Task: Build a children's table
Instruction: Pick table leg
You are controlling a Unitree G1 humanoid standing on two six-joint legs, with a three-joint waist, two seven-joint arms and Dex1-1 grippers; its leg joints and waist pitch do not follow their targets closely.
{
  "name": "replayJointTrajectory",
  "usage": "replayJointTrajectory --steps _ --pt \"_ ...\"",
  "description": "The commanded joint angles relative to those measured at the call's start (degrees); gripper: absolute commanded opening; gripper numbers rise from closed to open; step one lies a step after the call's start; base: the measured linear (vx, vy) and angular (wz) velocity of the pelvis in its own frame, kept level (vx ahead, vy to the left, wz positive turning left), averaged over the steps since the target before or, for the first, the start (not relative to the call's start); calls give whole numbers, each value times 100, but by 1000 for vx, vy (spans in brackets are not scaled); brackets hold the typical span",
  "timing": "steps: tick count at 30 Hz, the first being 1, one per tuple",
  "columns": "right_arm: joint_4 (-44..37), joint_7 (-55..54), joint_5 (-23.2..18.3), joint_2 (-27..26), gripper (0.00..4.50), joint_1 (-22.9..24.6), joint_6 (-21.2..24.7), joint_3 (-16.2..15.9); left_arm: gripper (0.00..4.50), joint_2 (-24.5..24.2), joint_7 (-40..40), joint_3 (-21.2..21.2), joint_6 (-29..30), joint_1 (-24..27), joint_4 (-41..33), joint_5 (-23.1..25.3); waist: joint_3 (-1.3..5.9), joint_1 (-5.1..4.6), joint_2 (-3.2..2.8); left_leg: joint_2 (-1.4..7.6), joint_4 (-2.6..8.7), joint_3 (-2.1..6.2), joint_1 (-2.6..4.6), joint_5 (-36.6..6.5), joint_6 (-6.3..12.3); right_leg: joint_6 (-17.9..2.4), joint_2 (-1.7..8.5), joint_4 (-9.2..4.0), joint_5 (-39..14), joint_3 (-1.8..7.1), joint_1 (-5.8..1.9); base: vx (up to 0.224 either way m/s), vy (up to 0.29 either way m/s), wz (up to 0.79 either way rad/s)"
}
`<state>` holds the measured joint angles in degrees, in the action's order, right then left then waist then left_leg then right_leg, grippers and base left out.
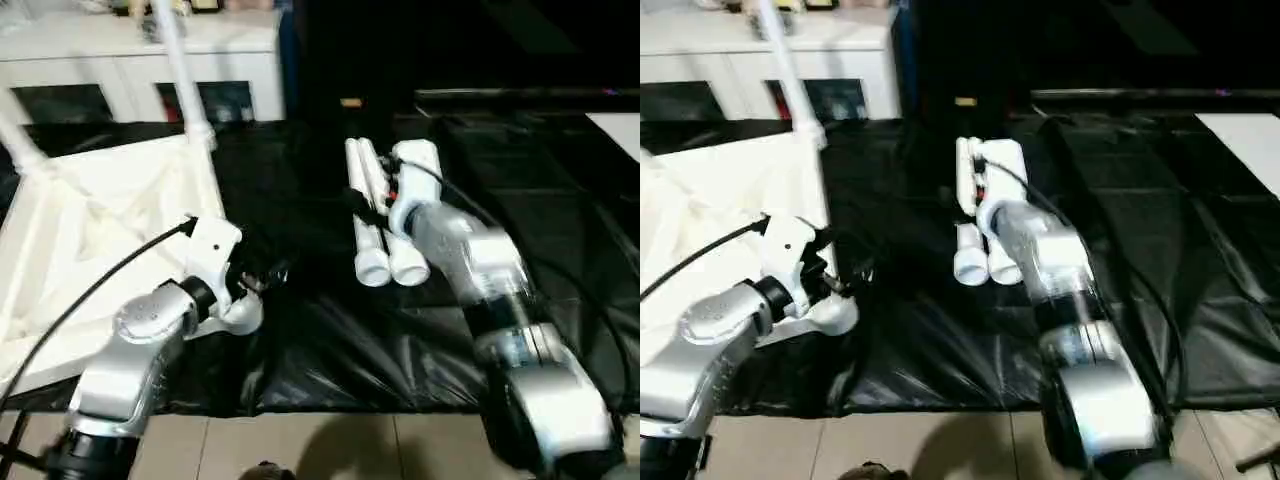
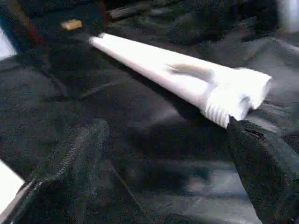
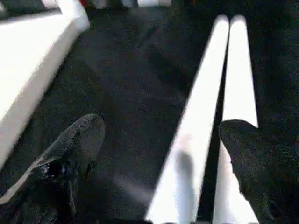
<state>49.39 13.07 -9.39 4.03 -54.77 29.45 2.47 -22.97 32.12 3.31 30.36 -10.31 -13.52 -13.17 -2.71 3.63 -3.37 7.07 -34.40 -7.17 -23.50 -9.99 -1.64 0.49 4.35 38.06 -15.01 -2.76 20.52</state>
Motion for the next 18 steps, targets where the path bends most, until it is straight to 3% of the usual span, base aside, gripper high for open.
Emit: replayJointTrajectory --steps 1,2,3,4,5,6,7,8,9,10,12,15,18 --pt "346 -81 80 -52 444 -188 -192 58 450 -101 122 -9 232 69 -286 -130 388 83 -22 468 462 176 47 -1218 -201 -1394 521 -436 -181 205 -161 0 0 0" --pt "633 -188 119 -65 444 -321 -292 89 450 -181 172 -30 379 165 -487 -196 410 98 -1 481 452 149 67 -1059 -141 -1383 484 -420 145 181 -133 0 0 0" --pt "989 -333 165 -71 444 -472 -446 130 450 -291 235 -92 608 324 -801 -333 437 116 79 482 410 116 71 -723 30 -1458 456 -365 764 142 -122 0 0 0" --pt "989 -333 165 -71 444 -472 -446 130 450 -291 235 -92 608 324 -801 -333 431 146 39 464 377 87 57 -511 149 -1528 455 -347 1056 124 -110 0 0 0" --pt "1251 -413 200 -75 444 -578 -567 155 450 -381 265 -153 771 454 -1041 -426 426 172 38 470 364 66 64 -463 205 -1514 449 -353 1121 125 -106 52 -8 -4" --pt "1459 -482 230 -89 444 -650 -667 165 450 -484 275 -257 955 633 -1310 -535 443 229 173 484 346 36 73 -378 309 -1555 469 -351 1243 124 -115 52 -8 -4" --pt "1654 -514 244 -96 444 -722 -764 170 450 -556 279 -332 1096 749 -1493 -610 462 271 153 483 312 17 64 -149 427 -1569 479 -322 1436 121 -111 0 0 0" --pt "1784 -527 265 -104 444 -765 -831 156 450 -610 272 -404 1185 861 -1639 -658 484 287 170 494 293 5 69 -13 471 -1573 465 -295 1543 113 -103 0 0 0" --pt "1917 -520 283 -118 444 -809 -900 157 450 -661 260 -477 1274 957 -1768 -715 470 317 149 501 283 -6 76 76 527 -1541 414 -291 1606 98 -50 0 0 0" --pt "2008 -500 288 -136 444 -836 -932 168 450 -705 247 -550 1349 1051 -1884 -764 440 341 189 520 298 -23 82 -96 526 -1524 400 -307 1425 104 -28 0 0 0" --pt "2150 -496 305 -180 444 -865 -1010 186 450 -808 255 -718 1493 1265 -2137 -834 417 391 190 554 344 -29 91 -523 395 -1497 436 -326 968 117 -26 0 0 0" --pt "2349 -559 341 -242 444 -908 -1096 218 450 -979 292 -1001 1751 1592 -2539 -983 360 492 191 607 462 -61 147 -1421 -76 -1259 415 -383 55 138 40 0 0 0" --pt "2489 -602 338 -274 444 -943 -1114 289 450 -1087 278 -1225 1952 1762 -2782 -1131 328 535 179 611 517 -73 185 -2038 -426 -1073 420 -425 -448 166 99 0 0 0"
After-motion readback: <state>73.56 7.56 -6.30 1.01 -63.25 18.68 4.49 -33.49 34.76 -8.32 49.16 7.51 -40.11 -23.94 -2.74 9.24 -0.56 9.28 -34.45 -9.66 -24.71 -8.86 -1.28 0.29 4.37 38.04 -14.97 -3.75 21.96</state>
